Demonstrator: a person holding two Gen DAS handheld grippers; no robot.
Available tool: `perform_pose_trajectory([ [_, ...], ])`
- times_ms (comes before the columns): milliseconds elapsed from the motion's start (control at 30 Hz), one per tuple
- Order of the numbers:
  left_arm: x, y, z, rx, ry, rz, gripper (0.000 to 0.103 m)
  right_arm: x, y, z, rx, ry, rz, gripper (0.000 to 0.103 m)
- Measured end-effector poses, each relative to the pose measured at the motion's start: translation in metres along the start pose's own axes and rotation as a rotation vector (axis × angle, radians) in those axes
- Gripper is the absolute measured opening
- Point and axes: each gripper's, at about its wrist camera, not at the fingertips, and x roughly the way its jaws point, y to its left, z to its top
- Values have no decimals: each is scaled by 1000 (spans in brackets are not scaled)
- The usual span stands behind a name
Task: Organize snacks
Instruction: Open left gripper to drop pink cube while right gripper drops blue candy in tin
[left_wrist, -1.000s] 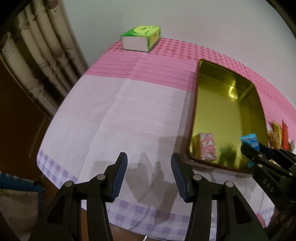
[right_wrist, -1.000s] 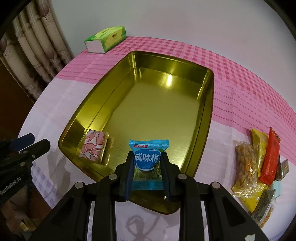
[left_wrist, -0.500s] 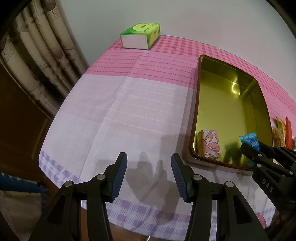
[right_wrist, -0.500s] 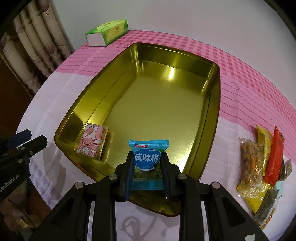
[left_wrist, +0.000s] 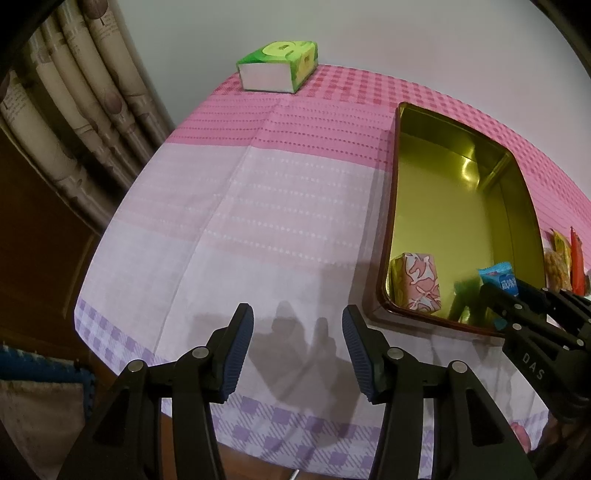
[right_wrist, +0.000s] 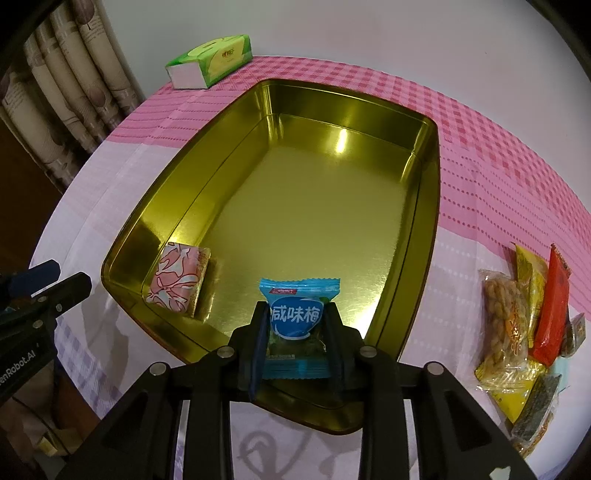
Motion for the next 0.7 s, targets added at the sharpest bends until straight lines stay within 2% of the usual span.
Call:
perform_pose_trajectory([
  [200, 0, -3, -1, 6, -1, 1, 52, -1, 0, 0, -1, -3, 2, 30],
  [333, 0, -3, -2, 6, -1, 0, 52, -6, 0, 1, -5, -14, 2, 42],
  [700, -8, -3, -1, 3, -30, 9, 59, -41, -8, -12, -1, -62, 40, 44],
])
